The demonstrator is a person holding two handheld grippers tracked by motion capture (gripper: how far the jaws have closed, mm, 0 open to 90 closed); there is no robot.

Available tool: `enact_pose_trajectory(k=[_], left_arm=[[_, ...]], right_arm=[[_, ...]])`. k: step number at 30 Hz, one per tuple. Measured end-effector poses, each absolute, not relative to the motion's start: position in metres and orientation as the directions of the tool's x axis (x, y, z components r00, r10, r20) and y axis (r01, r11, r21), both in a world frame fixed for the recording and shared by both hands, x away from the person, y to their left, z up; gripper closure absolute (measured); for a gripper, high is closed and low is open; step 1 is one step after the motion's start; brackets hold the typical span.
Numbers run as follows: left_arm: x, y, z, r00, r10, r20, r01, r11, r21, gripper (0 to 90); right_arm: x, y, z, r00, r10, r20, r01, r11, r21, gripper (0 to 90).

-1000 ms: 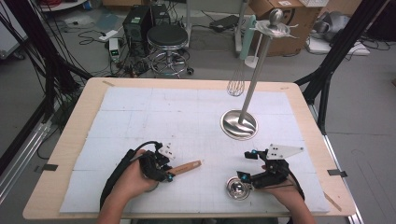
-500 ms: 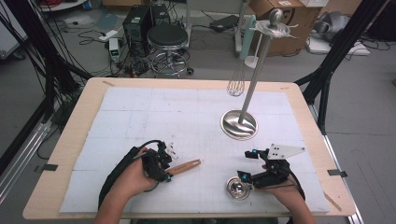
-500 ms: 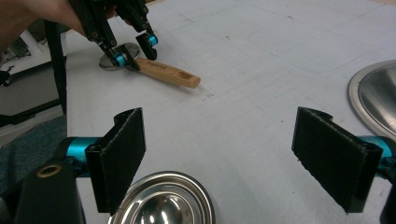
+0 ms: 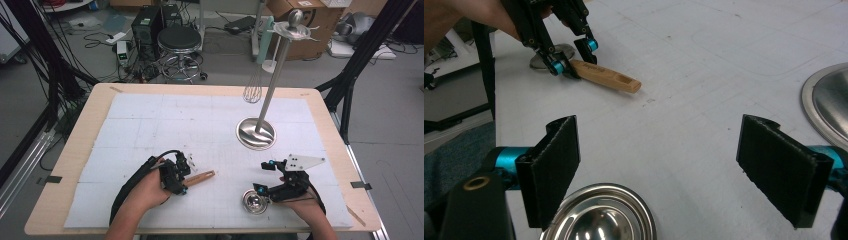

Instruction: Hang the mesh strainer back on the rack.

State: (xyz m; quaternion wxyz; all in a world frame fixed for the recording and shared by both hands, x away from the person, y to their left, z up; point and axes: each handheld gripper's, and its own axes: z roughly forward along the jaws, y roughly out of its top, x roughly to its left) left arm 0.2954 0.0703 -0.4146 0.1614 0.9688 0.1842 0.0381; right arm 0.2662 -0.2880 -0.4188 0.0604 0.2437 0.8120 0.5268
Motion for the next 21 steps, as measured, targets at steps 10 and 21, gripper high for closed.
enact_pose_trajectory(k=[10,21], left_arm=[[0.298,0.070,-0.414,0.916,0.402,-0.012,0.384,-0.866,0.321,68.6],[0.298,0.087,-0.417,0.908,0.412,-0.069,0.400,-0.810,0.429,68.8]], right_arm=[[0.267,-0.285,-0.421,-0.877,0.453,0.158,0.333,0.339,0.880,16.7],[0.267,-0.289,-0.421,-0.874,0.458,0.162,0.337,0.330,0.882,16.7]])
